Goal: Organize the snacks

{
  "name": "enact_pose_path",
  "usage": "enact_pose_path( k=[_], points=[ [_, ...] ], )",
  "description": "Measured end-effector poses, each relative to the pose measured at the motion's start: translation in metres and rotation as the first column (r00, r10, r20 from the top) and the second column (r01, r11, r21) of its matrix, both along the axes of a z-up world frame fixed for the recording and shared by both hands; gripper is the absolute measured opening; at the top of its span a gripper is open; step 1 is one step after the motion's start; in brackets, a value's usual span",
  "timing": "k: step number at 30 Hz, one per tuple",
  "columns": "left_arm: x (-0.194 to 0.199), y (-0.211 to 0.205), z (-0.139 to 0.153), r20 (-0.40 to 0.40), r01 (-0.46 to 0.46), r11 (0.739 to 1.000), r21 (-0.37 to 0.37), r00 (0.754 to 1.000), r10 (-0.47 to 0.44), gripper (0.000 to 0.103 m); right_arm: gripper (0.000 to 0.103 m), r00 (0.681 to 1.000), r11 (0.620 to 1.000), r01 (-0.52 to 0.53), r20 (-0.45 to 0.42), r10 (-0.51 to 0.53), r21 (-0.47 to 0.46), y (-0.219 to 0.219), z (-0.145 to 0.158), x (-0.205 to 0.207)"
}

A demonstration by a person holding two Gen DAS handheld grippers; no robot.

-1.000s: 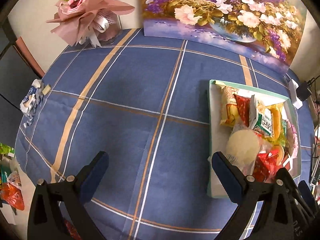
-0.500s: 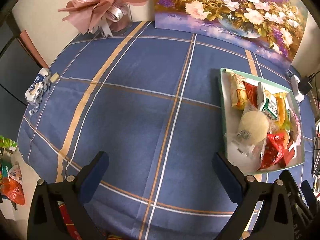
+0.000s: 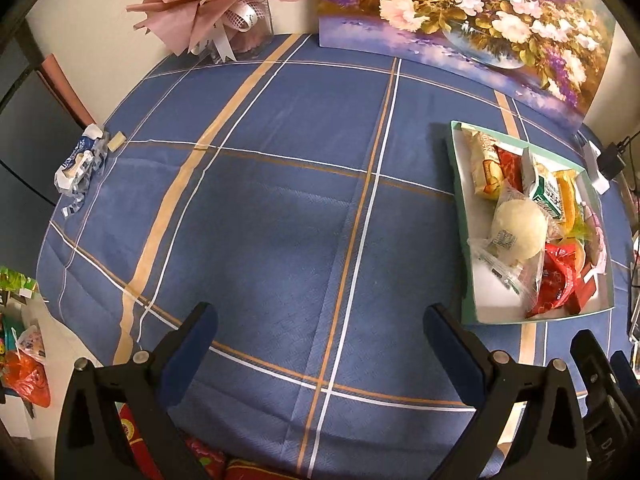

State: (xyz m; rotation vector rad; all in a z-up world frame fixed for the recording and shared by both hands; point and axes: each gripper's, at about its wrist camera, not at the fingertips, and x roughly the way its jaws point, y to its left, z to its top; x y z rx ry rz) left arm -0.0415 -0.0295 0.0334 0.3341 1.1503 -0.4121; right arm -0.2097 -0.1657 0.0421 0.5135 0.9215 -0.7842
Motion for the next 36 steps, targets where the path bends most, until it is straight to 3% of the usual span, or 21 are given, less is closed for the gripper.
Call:
enact_pose_path(
  k=[36],
  points=[
    [-0.0016, -0.0053, -0.0005, -0.028, 0.021, 1.0, 0.007, 0.999, -0.021, 0.102, 0.103, 0.999, 1.0, -0.022, -0.028, 0.022, 0.006, -0.0023, -0.0033, 0.0079]
  ],
)
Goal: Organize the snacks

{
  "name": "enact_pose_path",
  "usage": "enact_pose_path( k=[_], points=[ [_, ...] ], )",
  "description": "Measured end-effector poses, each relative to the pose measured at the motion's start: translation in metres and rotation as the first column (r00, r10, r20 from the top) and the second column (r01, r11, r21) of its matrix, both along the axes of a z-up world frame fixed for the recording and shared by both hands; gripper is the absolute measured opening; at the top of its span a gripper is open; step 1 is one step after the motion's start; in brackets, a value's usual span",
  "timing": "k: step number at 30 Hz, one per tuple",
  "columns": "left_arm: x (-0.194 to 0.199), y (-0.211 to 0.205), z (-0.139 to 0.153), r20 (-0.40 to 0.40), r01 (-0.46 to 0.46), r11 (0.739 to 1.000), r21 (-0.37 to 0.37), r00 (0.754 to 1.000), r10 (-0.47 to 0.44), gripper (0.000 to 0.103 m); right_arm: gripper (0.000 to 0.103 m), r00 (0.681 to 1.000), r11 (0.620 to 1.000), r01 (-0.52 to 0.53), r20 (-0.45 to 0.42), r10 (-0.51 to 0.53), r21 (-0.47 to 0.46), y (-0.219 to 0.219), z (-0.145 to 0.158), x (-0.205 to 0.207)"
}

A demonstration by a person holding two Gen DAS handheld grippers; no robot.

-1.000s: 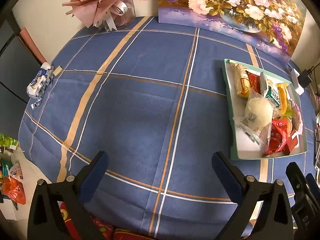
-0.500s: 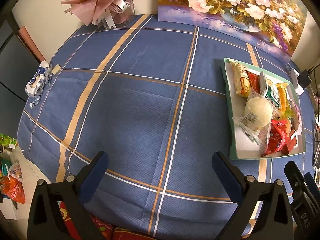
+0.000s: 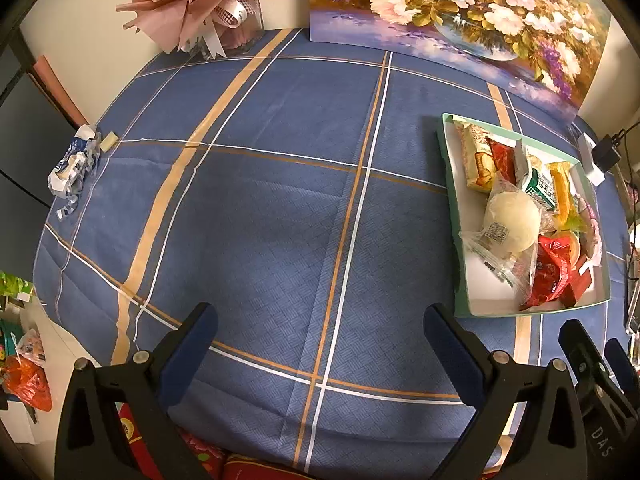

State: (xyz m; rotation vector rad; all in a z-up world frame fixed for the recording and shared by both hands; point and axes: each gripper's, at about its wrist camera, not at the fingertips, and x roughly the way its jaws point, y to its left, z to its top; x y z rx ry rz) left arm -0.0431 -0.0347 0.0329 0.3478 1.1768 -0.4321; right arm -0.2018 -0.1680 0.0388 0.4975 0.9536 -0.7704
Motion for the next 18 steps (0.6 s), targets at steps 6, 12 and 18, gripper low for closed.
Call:
enact_pose_path(
  k=[6, 12, 18],
  points=[
    [0.0004, 0.0004, -0.0007, -0.001, 0.002, 1.0, 0.002, 1.0, -0.002, 0.102, 0.103, 1.0, 1.0, -0.002, -0.006, 0.002, 0.005, 0.0, -0.002, 0.001],
    [0.0022, 0.0013, -0.0026, -0.003, -0.001, 1.0, 0.009, 1.0, 0.001, 0.102, 0.103, 1.0, 1.0, -0.002, -0.007, 0.002, 0.006, -0.0006, -0.0024, 0.0011],
    [0.0029, 0.002, -0.0033, -0.004, -0.001, 1.0, 0.012, 1.0, 0.001, 0.102, 0.103, 1.0, 1.0, -0.001, -0.014, 0.001, 0.008, -0.0014, -0.0044, 0.0009]
  ],
)
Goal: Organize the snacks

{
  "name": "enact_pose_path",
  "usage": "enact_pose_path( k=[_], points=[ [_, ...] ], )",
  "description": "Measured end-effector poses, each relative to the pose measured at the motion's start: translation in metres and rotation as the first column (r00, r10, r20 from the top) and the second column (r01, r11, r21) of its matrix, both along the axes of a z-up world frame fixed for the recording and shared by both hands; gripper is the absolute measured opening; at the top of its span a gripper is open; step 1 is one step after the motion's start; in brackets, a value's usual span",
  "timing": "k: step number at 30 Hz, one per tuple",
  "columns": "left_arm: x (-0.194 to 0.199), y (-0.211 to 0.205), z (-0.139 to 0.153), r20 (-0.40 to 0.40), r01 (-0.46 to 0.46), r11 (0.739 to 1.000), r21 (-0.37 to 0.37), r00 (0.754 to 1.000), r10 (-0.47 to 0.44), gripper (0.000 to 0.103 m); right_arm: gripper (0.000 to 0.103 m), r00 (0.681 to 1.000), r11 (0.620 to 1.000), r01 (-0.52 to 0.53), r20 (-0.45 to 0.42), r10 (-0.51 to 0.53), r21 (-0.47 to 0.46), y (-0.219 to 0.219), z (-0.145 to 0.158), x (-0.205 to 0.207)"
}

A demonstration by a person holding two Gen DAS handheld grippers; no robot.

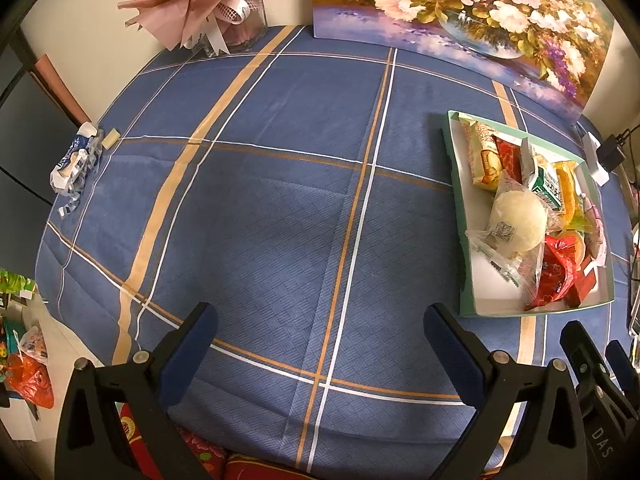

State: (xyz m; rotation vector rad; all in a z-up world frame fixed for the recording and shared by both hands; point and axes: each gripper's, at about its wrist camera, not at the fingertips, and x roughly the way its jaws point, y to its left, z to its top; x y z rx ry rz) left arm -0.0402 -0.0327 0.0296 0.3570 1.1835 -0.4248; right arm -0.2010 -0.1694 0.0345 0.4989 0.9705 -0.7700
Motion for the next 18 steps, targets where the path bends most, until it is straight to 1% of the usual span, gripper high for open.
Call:
enact_pose_path(
  k=[18],
  points=[
    [0.0008, -0.0019, -0.0026, -0.006, -0.009, 1.0, 0.014, 1.0, 0.009, 0.102, 0.103, 1.0, 1.0, -0.001, -0.011, 0.001, 0.003, -0.0003, -0.0021, 0.0017]
  ],
)
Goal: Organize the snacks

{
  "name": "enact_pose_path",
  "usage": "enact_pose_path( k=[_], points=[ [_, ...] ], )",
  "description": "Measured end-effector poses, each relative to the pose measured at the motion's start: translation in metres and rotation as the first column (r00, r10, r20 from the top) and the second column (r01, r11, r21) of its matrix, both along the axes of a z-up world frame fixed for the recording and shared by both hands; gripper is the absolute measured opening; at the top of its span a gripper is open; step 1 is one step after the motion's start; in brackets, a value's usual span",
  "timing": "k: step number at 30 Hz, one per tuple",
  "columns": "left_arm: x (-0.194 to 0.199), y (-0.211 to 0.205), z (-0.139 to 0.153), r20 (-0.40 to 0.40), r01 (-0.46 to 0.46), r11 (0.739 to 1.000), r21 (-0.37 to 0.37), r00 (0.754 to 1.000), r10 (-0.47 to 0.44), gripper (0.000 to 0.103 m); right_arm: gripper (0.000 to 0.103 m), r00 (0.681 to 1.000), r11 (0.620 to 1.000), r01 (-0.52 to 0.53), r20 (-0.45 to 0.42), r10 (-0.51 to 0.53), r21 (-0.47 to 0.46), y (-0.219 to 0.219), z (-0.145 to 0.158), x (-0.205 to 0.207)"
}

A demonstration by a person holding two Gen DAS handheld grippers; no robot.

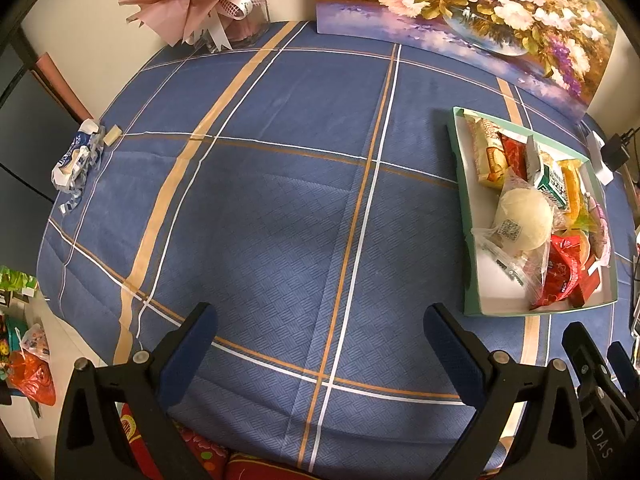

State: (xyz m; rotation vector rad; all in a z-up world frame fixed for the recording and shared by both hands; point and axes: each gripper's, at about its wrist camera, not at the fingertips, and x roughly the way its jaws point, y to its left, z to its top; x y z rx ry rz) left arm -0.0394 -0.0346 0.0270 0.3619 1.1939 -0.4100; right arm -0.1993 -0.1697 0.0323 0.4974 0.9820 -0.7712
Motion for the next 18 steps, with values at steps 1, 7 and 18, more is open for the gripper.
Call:
enact_pose_path(
  k=[1, 7, 18],
  points=[
    [0.0, 0.0002, -0.0001, 0.0, 0.0, 1.0, 0.0, 1.0, 0.0, 0.102, 0.103, 1.0, 1.0, 0.0, 0.0, 0.0, 0.0, 0.0, 0.0001, 0.0],
    [0.0003, 0.0003, -0.0005, 0.0, -0.001, 1.0, 0.001, 1.0, 0.001, 0.102, 0.103, 1.0, 1.0, 0.001, 0.0, -0.001, 0.0, 0.0002, -0.0005, -0.0003],
    [0.0011, 0.0007, -0.0006, 0.0, 0.001, 1.0, 0.001, 1.0, -0.001, 0.102, 0.103, 1.0, 1.0, -0.001, -0.001, 0.001, 0.001, -0.0004, -0.0009, -0.0006]
  ],
)
